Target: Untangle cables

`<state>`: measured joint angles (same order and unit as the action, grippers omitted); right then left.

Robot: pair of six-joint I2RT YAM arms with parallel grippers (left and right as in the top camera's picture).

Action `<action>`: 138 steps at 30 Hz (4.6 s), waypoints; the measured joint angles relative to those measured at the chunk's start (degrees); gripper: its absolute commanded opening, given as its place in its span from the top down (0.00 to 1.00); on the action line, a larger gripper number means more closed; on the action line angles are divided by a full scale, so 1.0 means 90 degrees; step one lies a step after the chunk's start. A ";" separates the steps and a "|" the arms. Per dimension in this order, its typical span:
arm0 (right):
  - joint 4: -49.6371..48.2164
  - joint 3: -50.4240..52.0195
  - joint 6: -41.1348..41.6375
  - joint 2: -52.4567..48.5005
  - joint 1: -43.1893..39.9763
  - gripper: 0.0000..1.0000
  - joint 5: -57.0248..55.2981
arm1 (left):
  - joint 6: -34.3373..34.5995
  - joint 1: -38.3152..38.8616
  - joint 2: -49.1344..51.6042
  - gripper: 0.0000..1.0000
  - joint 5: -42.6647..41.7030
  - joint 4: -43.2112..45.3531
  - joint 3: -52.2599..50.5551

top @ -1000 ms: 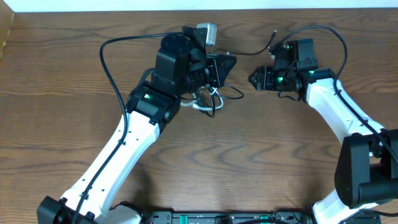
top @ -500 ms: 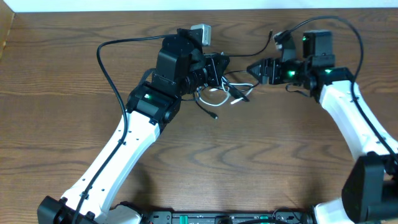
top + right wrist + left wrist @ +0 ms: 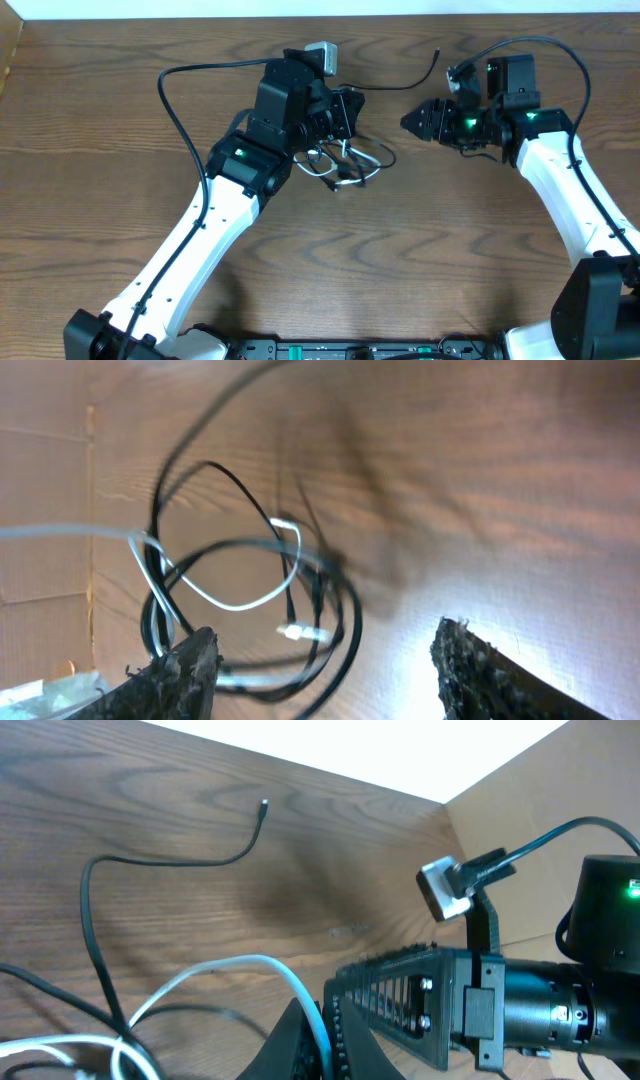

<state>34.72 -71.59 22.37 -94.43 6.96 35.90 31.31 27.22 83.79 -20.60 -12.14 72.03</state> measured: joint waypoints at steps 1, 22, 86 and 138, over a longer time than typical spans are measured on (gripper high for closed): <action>0.0080 0.0000 0.0029 0.0000 0.0005 0.34 -0.0019 | 0.0000 0.0000 0.0005 0.93 0.0000 -0.0005 0.0000; 0.0058 0.0134 0.1472 -0.0073 0.0546 0.32 -0.0517 | 0.0000 0.0000 0.0012 0.93 0.0148 -0.0002 0.0000; -0.1345 0.1931 0.1275 -0.0852 -0.0556 0.99 -0.1894 | 0.0544 -0.1821 -0.1787 0.92 0.0313 0.1236 0.0787; 0.0928 -0.0158 -0.1700 -0.0835 -0.0901 0.56 -0.1287 | -0.2181 -0.2137 -0.1532 0.93 0.2963 -0.0131 0.0799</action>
<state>43.07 -73.01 7.07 -101.95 -1.15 24.32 11.68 7.99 70.00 6.07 -13.32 79.22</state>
